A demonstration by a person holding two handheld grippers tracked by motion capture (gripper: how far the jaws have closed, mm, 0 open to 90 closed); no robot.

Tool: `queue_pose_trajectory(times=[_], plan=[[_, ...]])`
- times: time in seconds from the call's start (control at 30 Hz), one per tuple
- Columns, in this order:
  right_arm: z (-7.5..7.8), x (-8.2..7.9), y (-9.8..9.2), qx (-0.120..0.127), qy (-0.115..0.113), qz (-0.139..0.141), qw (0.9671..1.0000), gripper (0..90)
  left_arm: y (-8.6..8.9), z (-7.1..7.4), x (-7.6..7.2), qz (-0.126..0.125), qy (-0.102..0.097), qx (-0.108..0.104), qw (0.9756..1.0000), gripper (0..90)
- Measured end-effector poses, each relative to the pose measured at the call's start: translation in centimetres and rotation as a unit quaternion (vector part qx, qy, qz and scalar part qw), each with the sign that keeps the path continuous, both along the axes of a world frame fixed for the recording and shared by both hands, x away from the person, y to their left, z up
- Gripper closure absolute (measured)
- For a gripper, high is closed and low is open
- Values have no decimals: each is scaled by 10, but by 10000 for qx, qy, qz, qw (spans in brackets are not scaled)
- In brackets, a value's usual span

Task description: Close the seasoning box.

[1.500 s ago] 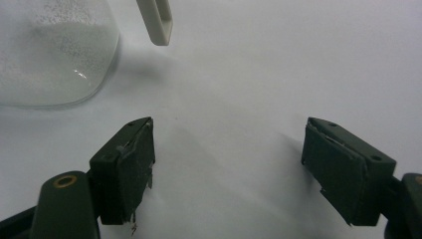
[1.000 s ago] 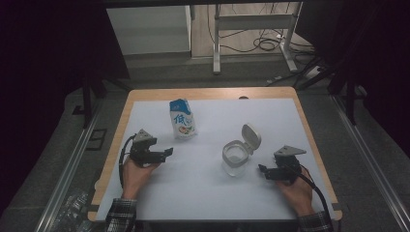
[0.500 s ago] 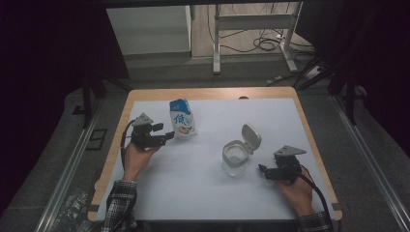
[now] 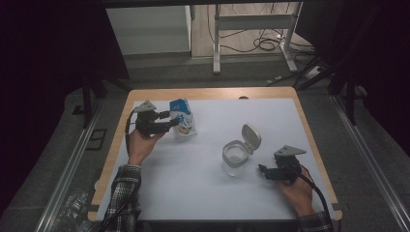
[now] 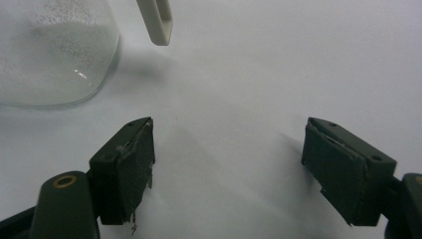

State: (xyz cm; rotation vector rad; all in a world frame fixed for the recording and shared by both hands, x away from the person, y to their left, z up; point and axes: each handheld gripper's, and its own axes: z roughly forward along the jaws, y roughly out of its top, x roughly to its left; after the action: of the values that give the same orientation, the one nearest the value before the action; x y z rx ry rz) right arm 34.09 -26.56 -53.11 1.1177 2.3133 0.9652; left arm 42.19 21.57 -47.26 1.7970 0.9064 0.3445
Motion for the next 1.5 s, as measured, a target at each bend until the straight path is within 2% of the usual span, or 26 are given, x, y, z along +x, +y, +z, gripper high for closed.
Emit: queue_pose_trajectory(times=[0.03, 0.23, 0.37, 0.5, 0.57, 0.6, 0.63, 0.8, 1.07, 1.17, 1.5], plan=[[0, 0, 0, -1, -6, 3, 10000, 210, 1, -1, 3, -24, -46, -69, 10000, 418], [0, 0, 0, 0, -4, 3, 10000, 210, 1, -6, 9, -161, -219, -171, 9995, 479], [0, 0, 0, -5, -10, 6, 10000, 210, 2, -9, 14, -185, -358, -58, 9992, 608], [0, 0, 0, -5, -8, 7, 10000, 209, 1, -11, 16, -303, -357, -77, 9989, 646], [0, 0, 0, -6, -10, 9, 10000, 209, 1, -11, 17, -390, -378, -138, 9984, 727], [0, 0, 0, -6, -10, 9, 10000, 209, 1, -10, 17, -418, -396, -148, 9982, 727], [0, 0, 0, -7, -10, 9, 10000, 209, 1, -10, 18, -470, -385, -166, 9980, 791], [0, 0, 0, -5, -8, 8, 10000, 209, 1, -10, 18, -469, -269, -197, 9983, 886], [0, 0, 0, -2, 0, 6, 10000, 209, 0, -10, 16, -431, -310, -200, 9984, 898], [0, 0, 0, -7, 1, 7, 10000, 209, 0, -10, 16, -386, -264, -242, 9986, 899], [0, 1, 1, -23, 28, 44, 10000, 186, -10, -3, 10, -375, -291, -53, 9989, 900]])
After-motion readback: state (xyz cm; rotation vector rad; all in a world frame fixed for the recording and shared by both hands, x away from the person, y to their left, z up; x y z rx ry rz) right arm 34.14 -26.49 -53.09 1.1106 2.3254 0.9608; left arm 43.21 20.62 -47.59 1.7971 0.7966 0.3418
